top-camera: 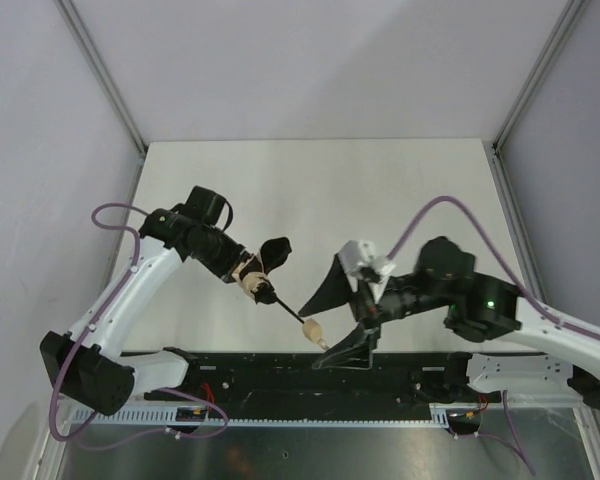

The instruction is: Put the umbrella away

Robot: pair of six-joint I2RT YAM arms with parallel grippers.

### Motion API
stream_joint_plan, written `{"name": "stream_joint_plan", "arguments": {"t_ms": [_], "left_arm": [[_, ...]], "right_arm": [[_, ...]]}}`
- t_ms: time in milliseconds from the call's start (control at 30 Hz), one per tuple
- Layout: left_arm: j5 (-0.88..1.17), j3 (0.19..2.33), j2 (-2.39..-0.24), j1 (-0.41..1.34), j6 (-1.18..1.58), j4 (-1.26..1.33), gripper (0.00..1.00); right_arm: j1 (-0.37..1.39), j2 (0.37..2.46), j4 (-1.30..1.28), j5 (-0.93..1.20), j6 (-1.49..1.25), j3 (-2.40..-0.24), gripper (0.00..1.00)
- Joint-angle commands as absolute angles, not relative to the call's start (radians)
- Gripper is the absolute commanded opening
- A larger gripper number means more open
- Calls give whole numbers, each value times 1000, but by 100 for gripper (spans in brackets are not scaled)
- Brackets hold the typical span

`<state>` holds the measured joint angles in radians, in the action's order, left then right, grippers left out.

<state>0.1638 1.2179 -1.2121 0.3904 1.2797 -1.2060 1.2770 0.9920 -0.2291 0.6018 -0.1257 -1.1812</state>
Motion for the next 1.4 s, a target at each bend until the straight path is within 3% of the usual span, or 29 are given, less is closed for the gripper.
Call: {"name": "stream_joint_plan", "arguments": {"t_ms": [0, 133, 200, 233, 333, 400, 767, 1000, 1167, 1367], "left_arm": [[97, 1200, -1221, 390, 1188, -1117, 0], [31, 1166, -1218, 388, 1116, -1034, 0], [-11, 1144, -1193, 385, 1121, -1006, 0], [-37, 1134, -1174, 384, 1123, -986, 0], [-122, 1132, -1129, 385, 1120, -936, 0], [-166, 1149, -1109, 382, 1110, -914, 0], [-136, 1184, -1056, 366, 1168, -835, 0], [-64, 1171, -1032, 367, 1187, -802, 0], [-41, 1127, -1004, 386, 1191, -778, 0], [-18, 1056, -967, 460, 1210, -756, 0]], "right_arm": [[1239, 904, -218, 478, -271, -1142, 90], [1200, 900, -303, 153, -375, -1132, 90], [1182, 925, -360, 65, -418, -1125, 80], [1178, 939, -376, 92, -414, -1118, 73], [1172, 974, -469, 115, -443, -1111, 17], [1169, 993, -515, 135, -476, -1101, 4], [1186, 1000, -322, 234, -698, -828, 0], [1155, 1066, -87, 285, -762, -792, 0], [1090, 1183, 140, 397, -798, -839, 0], [1013, 1449, 208, 468, -735, -1095, 0]]}}
